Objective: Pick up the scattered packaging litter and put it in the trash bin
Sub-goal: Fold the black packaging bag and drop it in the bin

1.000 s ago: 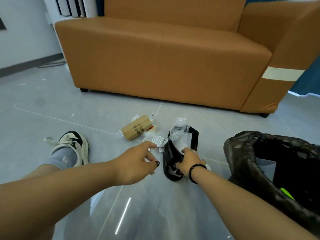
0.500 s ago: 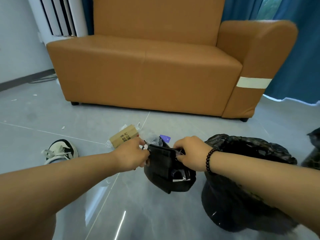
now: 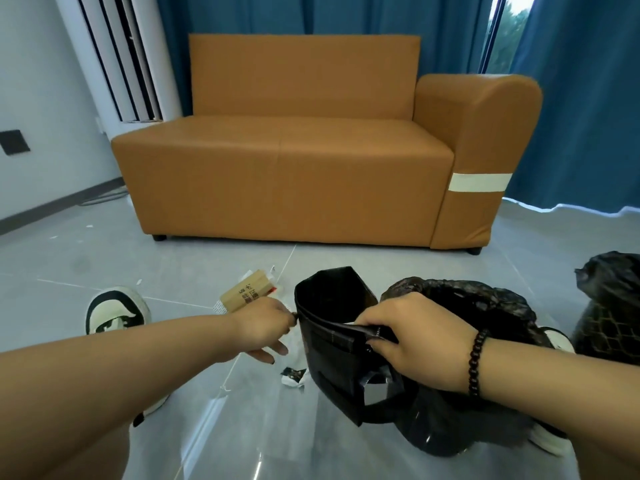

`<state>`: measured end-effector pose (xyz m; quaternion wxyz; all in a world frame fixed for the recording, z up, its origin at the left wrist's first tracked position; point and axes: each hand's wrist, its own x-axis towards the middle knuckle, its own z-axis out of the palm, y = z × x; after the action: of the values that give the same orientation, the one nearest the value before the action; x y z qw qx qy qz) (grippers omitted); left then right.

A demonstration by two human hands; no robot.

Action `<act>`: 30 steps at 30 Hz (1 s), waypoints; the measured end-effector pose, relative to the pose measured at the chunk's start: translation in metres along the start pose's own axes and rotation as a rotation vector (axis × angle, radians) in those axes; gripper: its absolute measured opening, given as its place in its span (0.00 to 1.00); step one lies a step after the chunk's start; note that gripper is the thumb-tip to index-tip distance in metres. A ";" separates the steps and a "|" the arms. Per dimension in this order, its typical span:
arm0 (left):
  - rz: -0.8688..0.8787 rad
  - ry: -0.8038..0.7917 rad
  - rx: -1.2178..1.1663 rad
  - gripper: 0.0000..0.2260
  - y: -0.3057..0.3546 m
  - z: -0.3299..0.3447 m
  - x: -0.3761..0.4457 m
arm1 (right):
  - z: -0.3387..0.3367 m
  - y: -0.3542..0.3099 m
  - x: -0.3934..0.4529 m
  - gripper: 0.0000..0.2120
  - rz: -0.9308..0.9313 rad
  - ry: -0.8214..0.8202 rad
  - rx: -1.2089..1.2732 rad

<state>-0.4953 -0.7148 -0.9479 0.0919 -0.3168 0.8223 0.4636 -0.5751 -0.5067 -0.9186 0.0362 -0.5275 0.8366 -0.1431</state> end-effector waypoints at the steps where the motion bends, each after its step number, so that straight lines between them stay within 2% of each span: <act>1: -0.019 -0.017 -0.081 0.12 0.002 0.001 -0.004 | 0.001 0.000 -0.001 0.08 -0.026 0.023 -0.024; 3: -0.026 -0.056 -0.221 0.19 0.007 0.001 -0.011 | 0.000 -0.004 0.000 0.08 -0.093 0.058 -0.094; 5: 0.017 -0.078 -0.263 0.19 0.012 -0.001 -0.015 | 0.000 -0.011 0.001 0.07 -0.207 0.083 -0.188; 7: 0.071 -0.040 -0.228 0.15 0.015 -0.002 -0.019 | 0.002 -0.019 0.000 0.07 -0.308 0.111 -0.264; 9: 0.117 0.053 -0.172 0.02 0.014 -0.003 -0.017 | 0.005 -0.025 -0.002 0.05 -0.369 0.109 -0.294; 10: 0.125 0.100 -0.151 0.03 0.011 -0.005 -0.014 | 0.005 -0.026 -0.002 0.05 -0.375 0.069 -0.266; 12: 0.132 0.140 -0.118 0.09 0.008 -0.010 -0.011 | -0.001 -0.029 -0.005 0.20 -0.287 -0.146 -0.152; 13: 0.149 0.139 -0.104 0.10 0.007 -0.012 -0.011 | -0.006 -0.029 -0.006 0.26 -0.248 -0.209 -0.101; 14: 0.169 0.131 -0.095 0.10 0.006 -0.015 -0.010 | -0.012 -0.028 -0.007 0.28 -0.221 -0.206 -0.033; 15: 0.193 0.116 -0.102 0.10 0.005 -0.018 -0.009 | -0.016 -0.026 -0.007 0.27 -0.198 -0.131 0.035; 19: 0.292 0.044 -0.108 0.07 0.003 -0.026 -0.010 | -0.031 -0.008 -0.002 0.16 -0.210 0.484 0.154; 21: 0.331 -0.009 -0.118 0.06 0.005 -0.027 -0.013 | -0.038 0.003 0.002 0.19 -0.143 0.582 0.157; 24: 0.387 -0.058 -0.136 0.06 0.014 -0.027 -0.023 | -0.042 0.013 0.000 0.32 -0.037 0.376 0.239; 26: 0.431 -0.071 -0.169 0.06 0.022 -0.026 -0.032 | -0.040 0.015 -0.003 0.35 -0.035 0.266 0.368; 30: 0.488 -0.071 -0.249 0.10 0.032 -0.023 -0.046 | -0.039 0.012 -0.008 0.41 -0.090 0.211 0.442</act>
<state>-0.4749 -0.7020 -0.8921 -0.0337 -0.1019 0.8072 0.5805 -0.5906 -0.4868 -0.8851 0.0567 -0.5257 0.7597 -0.3785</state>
